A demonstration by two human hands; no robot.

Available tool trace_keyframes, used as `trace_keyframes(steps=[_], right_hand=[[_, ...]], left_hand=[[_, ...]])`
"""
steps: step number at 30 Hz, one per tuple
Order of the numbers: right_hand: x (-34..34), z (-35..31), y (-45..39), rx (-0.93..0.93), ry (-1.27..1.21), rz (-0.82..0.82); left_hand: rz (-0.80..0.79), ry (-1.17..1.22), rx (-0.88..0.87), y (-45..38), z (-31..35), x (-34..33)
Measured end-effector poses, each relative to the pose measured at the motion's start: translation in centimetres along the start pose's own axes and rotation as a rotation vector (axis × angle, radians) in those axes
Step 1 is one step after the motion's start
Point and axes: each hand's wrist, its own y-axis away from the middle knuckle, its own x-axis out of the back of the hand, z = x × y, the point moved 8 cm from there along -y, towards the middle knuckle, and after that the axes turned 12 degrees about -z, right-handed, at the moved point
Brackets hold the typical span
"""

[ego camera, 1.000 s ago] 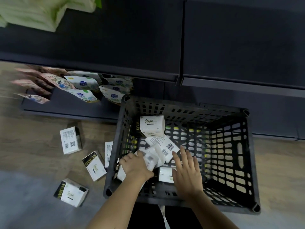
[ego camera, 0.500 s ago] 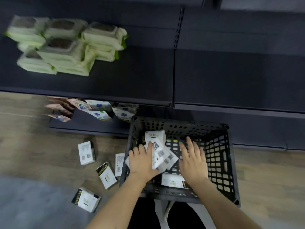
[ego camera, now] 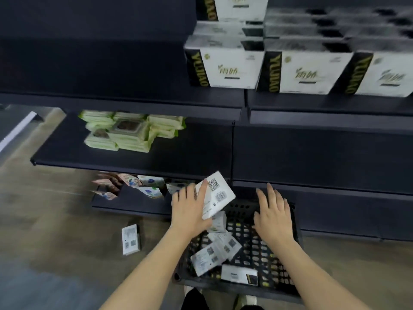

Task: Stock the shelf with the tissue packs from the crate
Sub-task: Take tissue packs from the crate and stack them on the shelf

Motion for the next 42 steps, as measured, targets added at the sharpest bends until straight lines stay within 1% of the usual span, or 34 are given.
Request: trace_keyframes(steps=[4,6,11,15,21,28,31,37,39,42], right_hand=[[4.3,-0.5,-0.7,0.083,0.019,0.099],[6.4,-1.0,-1.0,0.140,0.043,0.147],[11.1,-1.3,-1.4,0.213,0.066,0.260],[14.7,-1.1,-1.9,0.249,0.098,0.347],[20.5,-0.4,-4.0,0.239,0.104,0.429],[26.7,-0.8,-6.9,0.254,0.108,0.558],[30.1,-0.5,-8.7,0.222,0.109,0.613],[34.6,0.1,-12.3,0.179,0.098,0.608],[35.6,0.0,-13.1,0.192,0.114,0.621],[37.2,-0.3,-14.2,0.216,0.118,0.640]], left_hand=[[0.117,-0.020,-0.065,0.1,-0.1,4.4],[0.175,-0.056,-0.130,0.2,0.2,6.3],[0.328,-0.236,-0.341,1.0,1.2,10.6],[0.451,-0.330,-0.425,1.3,1.6,14.5],[0.600,-0.366,-0.462,0.5,1.8,20.8],[0.653,-0.406,-0.453,-2.0,2.0,26.1],[0.682,-0.383,-0.435,-3.3,2.1,28.8],[0.828,-0.479,-0.443,-6.1,3.4,34.6],[0.852,-0.452,-0.444,-7.2,3.6,36.4],[0.873,-0.411,-0.495,-9.1,3.6,38.3]])
